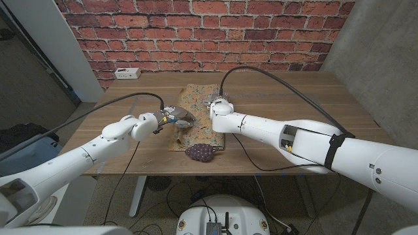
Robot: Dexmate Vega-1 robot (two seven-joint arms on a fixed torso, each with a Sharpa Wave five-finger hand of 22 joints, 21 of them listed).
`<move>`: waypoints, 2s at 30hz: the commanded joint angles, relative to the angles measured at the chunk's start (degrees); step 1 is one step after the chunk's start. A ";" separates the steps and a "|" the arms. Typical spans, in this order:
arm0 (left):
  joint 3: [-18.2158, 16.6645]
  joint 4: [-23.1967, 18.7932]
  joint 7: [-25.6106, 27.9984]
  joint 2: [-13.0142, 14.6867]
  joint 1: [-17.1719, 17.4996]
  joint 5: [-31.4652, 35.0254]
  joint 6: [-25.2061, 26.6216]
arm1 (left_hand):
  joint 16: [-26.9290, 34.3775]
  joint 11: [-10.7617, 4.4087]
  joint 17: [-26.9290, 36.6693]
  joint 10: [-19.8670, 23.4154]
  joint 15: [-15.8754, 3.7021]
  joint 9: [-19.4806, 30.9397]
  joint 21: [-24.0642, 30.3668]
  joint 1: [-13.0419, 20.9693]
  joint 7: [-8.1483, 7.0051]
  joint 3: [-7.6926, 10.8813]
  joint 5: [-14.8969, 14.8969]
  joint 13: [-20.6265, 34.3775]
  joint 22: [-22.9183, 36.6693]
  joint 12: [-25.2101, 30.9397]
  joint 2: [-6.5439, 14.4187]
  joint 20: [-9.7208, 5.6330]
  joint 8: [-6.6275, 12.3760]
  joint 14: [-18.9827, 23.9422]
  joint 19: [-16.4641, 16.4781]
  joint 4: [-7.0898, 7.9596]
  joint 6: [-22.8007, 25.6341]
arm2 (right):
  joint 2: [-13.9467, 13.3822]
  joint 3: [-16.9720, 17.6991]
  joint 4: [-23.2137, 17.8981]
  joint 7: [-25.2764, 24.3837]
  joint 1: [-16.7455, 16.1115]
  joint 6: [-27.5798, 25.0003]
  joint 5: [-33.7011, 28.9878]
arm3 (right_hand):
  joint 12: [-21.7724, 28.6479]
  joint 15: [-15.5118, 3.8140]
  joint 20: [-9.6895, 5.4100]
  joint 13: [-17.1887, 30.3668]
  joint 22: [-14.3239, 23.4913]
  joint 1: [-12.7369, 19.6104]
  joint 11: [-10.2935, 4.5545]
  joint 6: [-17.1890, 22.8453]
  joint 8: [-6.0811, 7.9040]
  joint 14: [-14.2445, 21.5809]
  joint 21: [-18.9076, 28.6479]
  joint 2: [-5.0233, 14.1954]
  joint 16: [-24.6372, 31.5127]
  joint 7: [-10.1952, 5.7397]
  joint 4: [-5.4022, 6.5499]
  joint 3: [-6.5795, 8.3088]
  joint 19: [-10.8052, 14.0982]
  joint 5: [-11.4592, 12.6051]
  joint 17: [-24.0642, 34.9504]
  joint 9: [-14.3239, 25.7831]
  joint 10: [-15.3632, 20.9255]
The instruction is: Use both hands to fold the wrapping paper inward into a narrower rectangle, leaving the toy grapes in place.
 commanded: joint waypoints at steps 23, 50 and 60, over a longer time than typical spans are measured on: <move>1.73 4.66 -0.40 -2.13 -3.53 -0.48 -2.44 | -0.17 0.63 0.09 -0.14 -4.13 0.17 -0.83 -1.05 2.32 -0.11 0.21 0.13 0.08 -0.67 0.03 -0.10 -0.20 0.21 0.44 0.54 2.47 | -0.77 -2.28 0.81 6.90 1.09 1.60 -2.70 | -1.24 3.08 4.90 0.14 0.24 2.32 8.57 -3.58 -0.98 -7.69 0.00 -0.71 -0.60 5.17 -4.50 -1.49 2.08 1.86 -1.18 0.25 -4.61; 3.74 8.41 -0.77 -4.10 -6.72 -0.55 -4.71 | -0.19 0.90 0.12 -0.53 -3.72 0.18 -1.55 -1.68 2.65 -0.18 0.18 0.16 0.10 -0.95 0.21 0.00 -0.60 -0.16 0.48 0.77 1.63 | -15.46 7.95 -32.33 -13.41 -14.60 -0.39 -5.33 | -0.83 3.14 6.35 0.18 0.27 2.23 7.59 -5.06 -0.70 -7.55 0.68 -1.74 0.30 1.77 -4.96 -2.24 2.78 1.23 -0.98 0.28 -6.62; 4.00 8.72 -0.74 -4.34 -7.09 -0.62 -4.77 | -0.20 1.06 0.13 -0.66 -3.63 0.19 -1.79 -1.93 2.67 -0.19 0.18 0.17 0.11 -1.01 0.32 0.10 -0.59 -0.32 0.45 0.88 1.58 | -15.71 11.16 -36.02 -18.61 -18.75 -3.46 -7.48 | -0.07 3.96 8.41 0.17 0.29 4.72 7.18 -5.39 -0.03 -8.00 0.57 -1.78 0.39 -0.72 -7.19 -1.68 2.74 0.51 -1.11 0.25 -7.94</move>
